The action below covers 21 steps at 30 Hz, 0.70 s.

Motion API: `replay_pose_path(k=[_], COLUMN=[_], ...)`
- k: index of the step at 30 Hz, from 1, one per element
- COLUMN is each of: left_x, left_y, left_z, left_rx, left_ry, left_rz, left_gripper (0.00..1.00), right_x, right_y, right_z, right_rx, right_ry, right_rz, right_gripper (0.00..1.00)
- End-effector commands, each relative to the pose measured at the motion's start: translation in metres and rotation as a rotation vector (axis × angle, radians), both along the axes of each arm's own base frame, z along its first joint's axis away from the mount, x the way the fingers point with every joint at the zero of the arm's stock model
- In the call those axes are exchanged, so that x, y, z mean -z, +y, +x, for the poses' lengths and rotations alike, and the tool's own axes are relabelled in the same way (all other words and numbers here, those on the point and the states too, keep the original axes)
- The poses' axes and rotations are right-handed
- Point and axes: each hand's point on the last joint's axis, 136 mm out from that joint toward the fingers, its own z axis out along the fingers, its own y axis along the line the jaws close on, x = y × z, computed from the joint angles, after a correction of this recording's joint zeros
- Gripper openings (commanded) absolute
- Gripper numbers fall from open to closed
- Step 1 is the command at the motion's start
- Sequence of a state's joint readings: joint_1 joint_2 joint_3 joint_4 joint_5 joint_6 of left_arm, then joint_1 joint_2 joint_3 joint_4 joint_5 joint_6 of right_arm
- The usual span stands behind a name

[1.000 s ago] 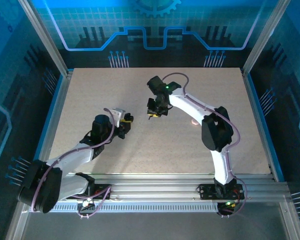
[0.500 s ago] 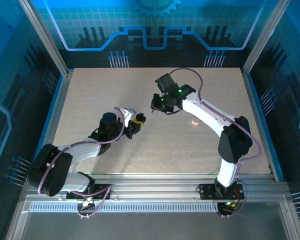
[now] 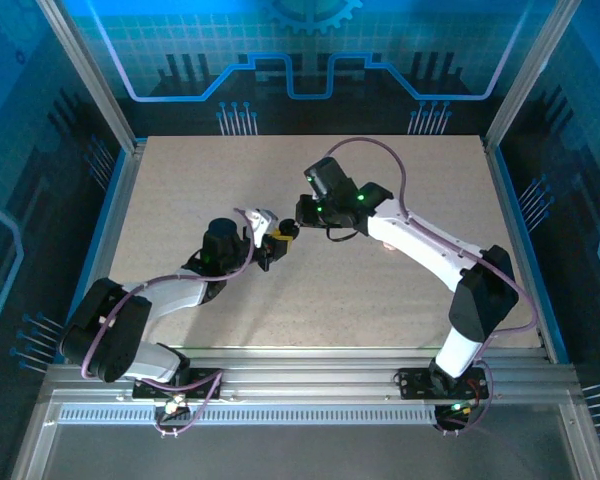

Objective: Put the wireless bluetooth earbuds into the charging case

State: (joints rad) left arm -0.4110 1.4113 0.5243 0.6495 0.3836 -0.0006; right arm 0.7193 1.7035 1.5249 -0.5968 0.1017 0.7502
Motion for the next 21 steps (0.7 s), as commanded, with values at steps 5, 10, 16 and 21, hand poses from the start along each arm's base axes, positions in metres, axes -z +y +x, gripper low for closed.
replay_pose_path(k=[5,10,16,21], left_x=[-0.025,-0.029,-0.034,-0.039], left_y=[-0.012,-0.014,-0.014,-0.015], left_z=[0.004,0.004,0.003,0.004], left_rx=[0.042,0.042,0.039,0.037], left_ry=[-0.058,-0.059,-0.062,-0.067], left_rz=[-0.047,-0.062,-0.072,-0.082], left_gripper=[0.14,0.14,0.14,0.14], right_x=[-0.004,-0.003,-0.004,0.000], right_y=[0.009,0.011,0.011,0.010], right_z=[0.003,0.005,0.007,0.004], right_rx=[-0.027,-0.030,-0.034,-0.043], right_ry=[-0.061,-0.073,-0.094,-0.097], right_rz=[-0.014,-0.023,-0.035,-0.061], right_gripper=[0.19,0.19,0.19,0.19])
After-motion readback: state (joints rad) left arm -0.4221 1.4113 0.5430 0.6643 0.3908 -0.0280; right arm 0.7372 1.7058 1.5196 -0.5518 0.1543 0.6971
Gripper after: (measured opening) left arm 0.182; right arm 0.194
